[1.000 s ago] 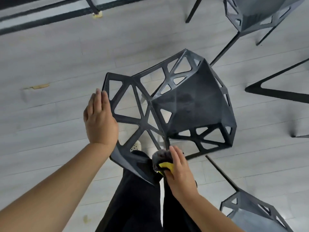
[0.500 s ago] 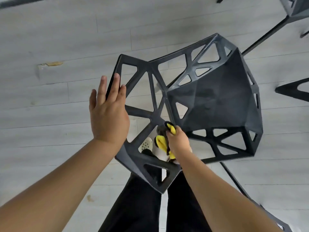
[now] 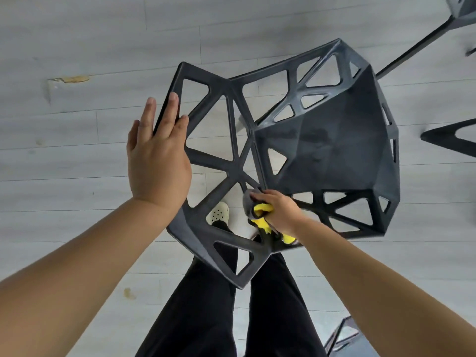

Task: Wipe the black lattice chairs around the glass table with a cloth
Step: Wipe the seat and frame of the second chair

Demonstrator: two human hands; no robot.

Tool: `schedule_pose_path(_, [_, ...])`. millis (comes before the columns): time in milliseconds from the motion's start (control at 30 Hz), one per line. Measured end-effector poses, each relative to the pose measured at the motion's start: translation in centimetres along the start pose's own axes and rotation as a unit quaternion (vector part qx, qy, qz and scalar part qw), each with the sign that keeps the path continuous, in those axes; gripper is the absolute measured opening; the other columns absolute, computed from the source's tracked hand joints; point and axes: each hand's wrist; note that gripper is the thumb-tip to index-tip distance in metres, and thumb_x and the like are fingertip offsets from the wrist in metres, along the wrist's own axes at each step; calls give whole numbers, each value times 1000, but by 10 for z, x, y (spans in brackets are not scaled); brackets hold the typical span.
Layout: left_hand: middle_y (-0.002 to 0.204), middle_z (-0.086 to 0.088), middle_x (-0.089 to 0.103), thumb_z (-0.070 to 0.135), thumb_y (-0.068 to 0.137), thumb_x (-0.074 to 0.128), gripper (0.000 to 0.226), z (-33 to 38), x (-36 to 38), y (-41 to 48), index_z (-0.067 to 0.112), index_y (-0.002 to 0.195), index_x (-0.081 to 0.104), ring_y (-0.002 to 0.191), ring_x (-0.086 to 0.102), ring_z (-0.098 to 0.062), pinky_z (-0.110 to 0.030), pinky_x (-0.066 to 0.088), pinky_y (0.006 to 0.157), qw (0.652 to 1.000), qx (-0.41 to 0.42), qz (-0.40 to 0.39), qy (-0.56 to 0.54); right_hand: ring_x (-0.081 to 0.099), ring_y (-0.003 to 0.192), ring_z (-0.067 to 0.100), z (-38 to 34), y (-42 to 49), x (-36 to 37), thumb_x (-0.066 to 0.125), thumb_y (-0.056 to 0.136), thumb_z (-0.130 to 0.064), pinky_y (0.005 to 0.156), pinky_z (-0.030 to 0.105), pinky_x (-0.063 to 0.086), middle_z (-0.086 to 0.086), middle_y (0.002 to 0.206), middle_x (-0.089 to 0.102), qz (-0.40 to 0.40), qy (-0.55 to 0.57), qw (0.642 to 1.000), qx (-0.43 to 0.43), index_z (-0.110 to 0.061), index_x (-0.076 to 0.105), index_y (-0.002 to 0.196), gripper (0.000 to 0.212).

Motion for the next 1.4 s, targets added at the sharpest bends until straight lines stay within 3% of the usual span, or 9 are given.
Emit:
schedule_pose_path(167, [156, -2, 25, 1, 89, 48, 45, 2, 0, 0, 9, 134, 50, 143, 18, -32, -49, 23, 110, 1000, -1, -3, -3, 44, 117, 22, 24, -62, 18, 48, 78, 9, 98, 28, 41, -12, 138, 45, 23, -54, 998, -30, -36, 59, 125, 66])
schedule_pose_path(300, [156, 0, 24, 1, 89, 47, 45, 4, -3, 0, 10, 133, 50, 144, 17, -31, -49, 23, 110, 1000, -5, -10, -8, 54, 110, 10, -8, -96, 32, 64, 68, 6, 90, 16, 43, -20, 115, 55, 105, 129, 986, -18, -33, 68, 112, 59])
schedule_pose_path(433, [157, 0, 22, 2, 91, 46, 45, 6, -4, -2, 10, 134, 48, 144, 15, -30, -49, 23, 110, 1000, -7, -12, -6, 59, 105, 5, -70, -104, 40, 67, 65, -7, 89, 18, 47, -16, 112, 63, 182, 217, 951, -128, -32, 65, 116, 56])
schedule_pose_path(533, [157, 0, 22, 3, 91, 45, 44, 7, -4, -3, 10, 135, 48, 144, 15, -29, -49, 23, 109, 1000, -8, -14, -5, 51, 109, 9, -78, -100, 42, 63, 70, -5, 87, 23, 47, -16, 118, 58, 193, 148, 959, -144, -37, 62, 120, 59])
schedule_pose_path(767, [157, 0, 21, 3, 91, 46, 45, 9, -3, -3, 10, 135, 48, 144, 16, -29, -50, 25, 108, 1000, -11, -12, -3, 48, 111, 11, 11, -130, 57, 65, 75, -5, 81, 19, 44, -17, 120, 52, 155, 51, 986, -17, -39, 62, 121, 57])
schedule_pose_path(900, [157, -4, 22, 2, 90, 47, 44, 9, 2, -3, 7, 134, 49, 143, 15, -32, -52, 22, 109, 1000, 5, -7, 12, 55, 88, 20, 14, -112, 62, 75, 58, -1, 66, 33, 50, -7, 105, 63, 222, -61, 973, 1, -34, 70, 107, 60])
schedule_pose_path(967, [156, -5, 23, 2, 89, 48, 44, 8, 3, -3, 6, 133, 49, 143, 15, -33, -54, 21, 109, 1000, 6, -4, 22, 56, 77, 23, 19, -91, 57, 78, 51, 0, 62, 35, 47, -6, 93, 65, 210, -124, 970, 25, -34, 72, 99, 59])
schedule_pose_path(1133, [155, -9, 25, 0, 88, 49, 42, 8, 7, -2, 4, 130, 50, 143, 14, -34, -56, 14, 112, 998, 26, 16, 53, 52, 101, 25, 27, -38, 32, 57, 85, -9, 79, 32, 37, -3, 109, 61, 110, -132, 982, 85, -40, 65, 112, 42])
schedule_pose_path(1400, [154, -11, 27, 1, 88, 47, 41, 5, 14, -1, 5, 129, 50, 144, 17, -31, -53, 15, 113, 995, 40, 39, 82, 52, 101, 29, 38, 43, 22, 48, 91, -12, 84, 37, 41, 5, 108, 55, 78, -212, 969, 100, -31, 59, 116, 34])
Point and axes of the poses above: each hand's wrist, its own y-axis towards the middle knuckle, its own x-axis out of the palm, z = x × y
